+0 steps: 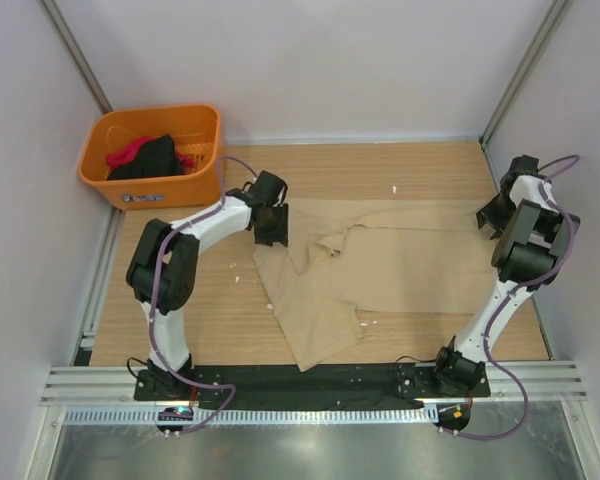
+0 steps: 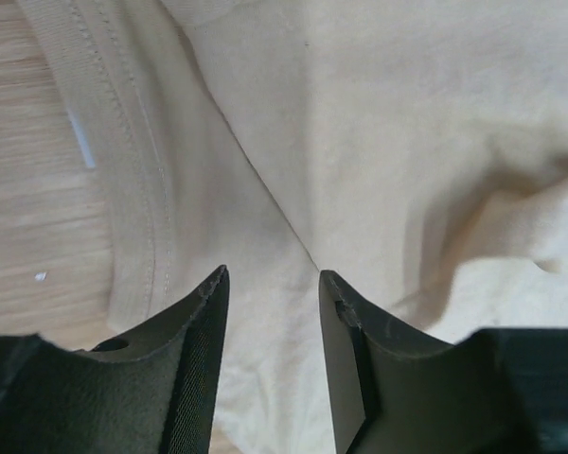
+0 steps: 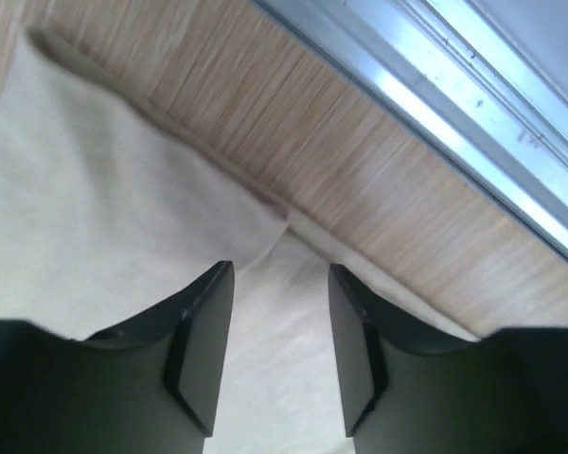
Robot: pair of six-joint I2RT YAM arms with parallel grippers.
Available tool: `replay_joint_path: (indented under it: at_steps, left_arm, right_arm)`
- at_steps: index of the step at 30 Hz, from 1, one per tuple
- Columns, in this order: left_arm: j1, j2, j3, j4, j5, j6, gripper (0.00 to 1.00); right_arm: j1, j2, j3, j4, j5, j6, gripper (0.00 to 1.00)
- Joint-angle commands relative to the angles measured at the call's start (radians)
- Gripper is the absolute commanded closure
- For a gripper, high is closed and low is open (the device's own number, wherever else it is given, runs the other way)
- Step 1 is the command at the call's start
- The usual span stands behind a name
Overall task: Fold and stack the t-shirts
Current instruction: Fold the tshirt
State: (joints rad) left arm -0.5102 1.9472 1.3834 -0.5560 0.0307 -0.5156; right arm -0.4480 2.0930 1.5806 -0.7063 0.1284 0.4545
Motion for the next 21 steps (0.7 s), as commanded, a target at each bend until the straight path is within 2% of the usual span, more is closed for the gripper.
replay_joint_path:
  at_steps: [1,3,6,7,10,12,13,15,21]
  left_arm:
    - [0.004,-0.154,0.000,-0.035,0.038,0.003,0.55]
    - [0.004,-0.207,-0.036,-0.024,0.087,-0.014,0.55]
    - [0.004,-0.279,-0.139,0.072,0.210,-0.061,0.57]
    - [0.004,-0.290,-0.200,0.108,0.240,-0.078,0.58]
    - [0.004,-0.317,-0.286,0.200,0.325,-0.157,0.62]
    - [0.004,-0.323,-0.313,0.243,0.360,-0.199,0.65]
    - [0.004,-0.329,-0.332,0.254,0.370,-0.217,0.66]
    - [0.006,-0.330,-0.348,0.278,0.386,-0.276,0.66]
    - [0.030,-0.306,-0.460,0.467,0.477,-0.513,0.64]
  right_arm:
    - [0.064,-0.114,0.079,-0.108,0.105,0.003,0.47]
    - [0.127,-0.165,0.102,-0.131,0.103,0.007,0.38]
    - [0.236,-0.237,0.084,-0.139,0.047,0.030,0.36]
    - [0.276,-0.261,0.044,-0.113,-0.031,0.035,0.36]
    - [0.411,-0.326,-0.078,-0.032,-0.264,0.097,0.37]
    - [0.448,-0.358,-0.163,0.034,-0.379,0.148,0.41]
    - [0.521,-0.367,-0.235,0.081,-0.404,0.198,0.42]
    - [0.574,-0.392,-0.307,0.155,-0.467,0.228,0.47]
    - [0.716,-0.367,-0.432,0.298,-0.538,0.269,0.44]
